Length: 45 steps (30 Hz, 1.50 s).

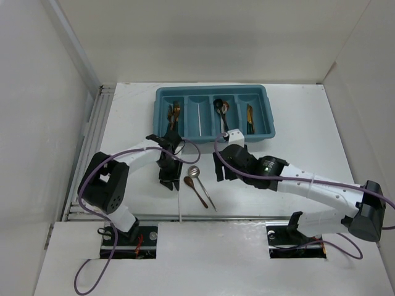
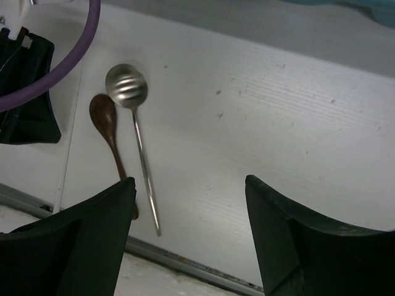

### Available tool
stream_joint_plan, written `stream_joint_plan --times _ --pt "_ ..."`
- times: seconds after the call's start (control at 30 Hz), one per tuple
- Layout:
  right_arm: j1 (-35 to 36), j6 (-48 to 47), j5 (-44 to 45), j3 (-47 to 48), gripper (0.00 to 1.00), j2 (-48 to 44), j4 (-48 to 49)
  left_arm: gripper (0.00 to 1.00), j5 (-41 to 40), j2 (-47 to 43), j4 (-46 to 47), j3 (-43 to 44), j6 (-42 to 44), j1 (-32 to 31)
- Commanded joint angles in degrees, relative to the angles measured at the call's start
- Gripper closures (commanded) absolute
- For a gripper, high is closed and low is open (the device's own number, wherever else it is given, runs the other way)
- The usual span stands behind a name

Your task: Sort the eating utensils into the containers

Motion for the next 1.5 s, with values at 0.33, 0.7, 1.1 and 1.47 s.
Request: stream_joint_plan --times 0.33,0.7,1.1,1.47 --pt "2.6 10.2 6.6 -1.9 0.23 -7.2 -9.0 0.75 0.7 0.8 3.4 -3.0 -6.5 -5.6" --pt "2.6 10.2 7.8 -3.5 0.23 -9.5 -9.6 0.65 -4.6 1.3 1.5 -2.8 -7.7 -5.6" --pt "2.6 13.8 10.1 -4.1 0.23 -12.4 -13.9 0.87 -7.4 9.7 4.8 -4.5 -8.2 -5.6" --pt "2.6 17.5 11.1 -6.4 0.23 -16.7 -16.4 1.00 -10.2 15.0 6.3 -1.4 -8.2 -5.6"
